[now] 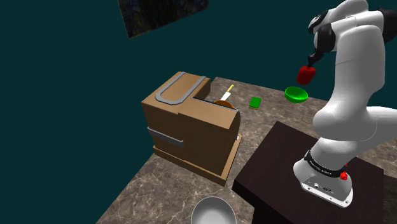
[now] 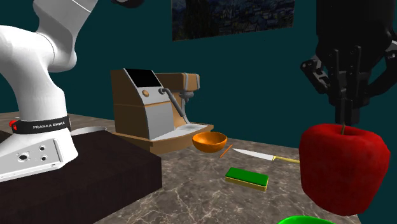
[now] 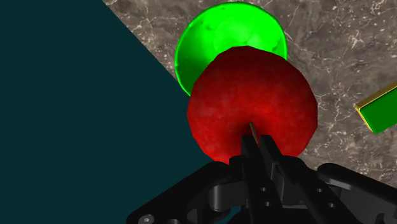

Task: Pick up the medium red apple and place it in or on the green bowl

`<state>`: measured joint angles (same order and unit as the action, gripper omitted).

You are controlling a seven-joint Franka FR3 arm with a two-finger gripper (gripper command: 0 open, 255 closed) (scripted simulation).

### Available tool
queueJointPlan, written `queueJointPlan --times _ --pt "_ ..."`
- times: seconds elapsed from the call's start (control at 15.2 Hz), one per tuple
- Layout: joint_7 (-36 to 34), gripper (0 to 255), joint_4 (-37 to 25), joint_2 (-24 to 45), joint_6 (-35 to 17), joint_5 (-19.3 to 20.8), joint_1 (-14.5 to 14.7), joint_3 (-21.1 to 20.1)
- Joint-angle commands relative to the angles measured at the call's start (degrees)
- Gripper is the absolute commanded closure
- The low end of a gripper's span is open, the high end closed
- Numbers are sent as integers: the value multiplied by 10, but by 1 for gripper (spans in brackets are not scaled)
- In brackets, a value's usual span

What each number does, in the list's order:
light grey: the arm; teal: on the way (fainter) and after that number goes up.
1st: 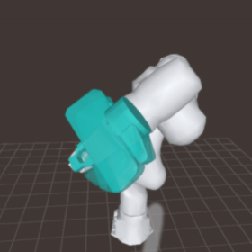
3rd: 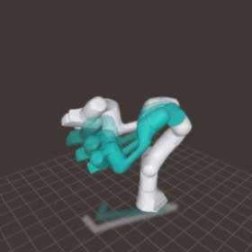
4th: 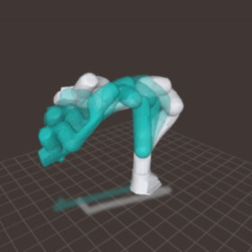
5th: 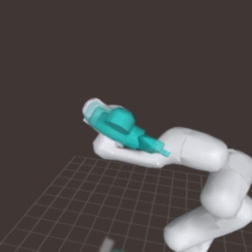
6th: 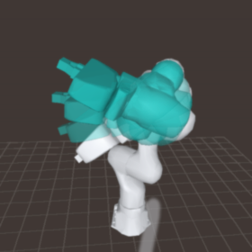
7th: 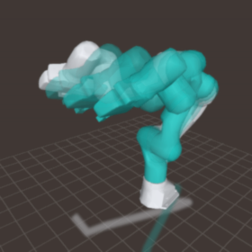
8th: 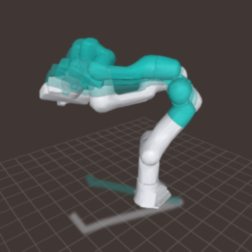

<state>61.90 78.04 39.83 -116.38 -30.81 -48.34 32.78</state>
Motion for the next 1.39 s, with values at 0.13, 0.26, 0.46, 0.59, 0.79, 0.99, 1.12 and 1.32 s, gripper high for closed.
queueJointPlan --times 0.13,0.26,0.46,0.59,0.79,0.99,1.12,1.32 --pt "8 255 12 12 -22 -8 -1 -6" --pt "12 255 17 18 -33 -13 -2 -9" --pt "17 255 24 28 -49 -19 -4 -13" --pt "21 255 28 35 -59 -23 -5 -17" --pt "26 255 32 46 -73 -30 -7 -22" --pt "30 255 34 55 -84 -35 -9 -26" --pt "30 255 34 55 -84 -35 -9 -26" --pt "30 255 34 55 -84 -35 -9 -26"
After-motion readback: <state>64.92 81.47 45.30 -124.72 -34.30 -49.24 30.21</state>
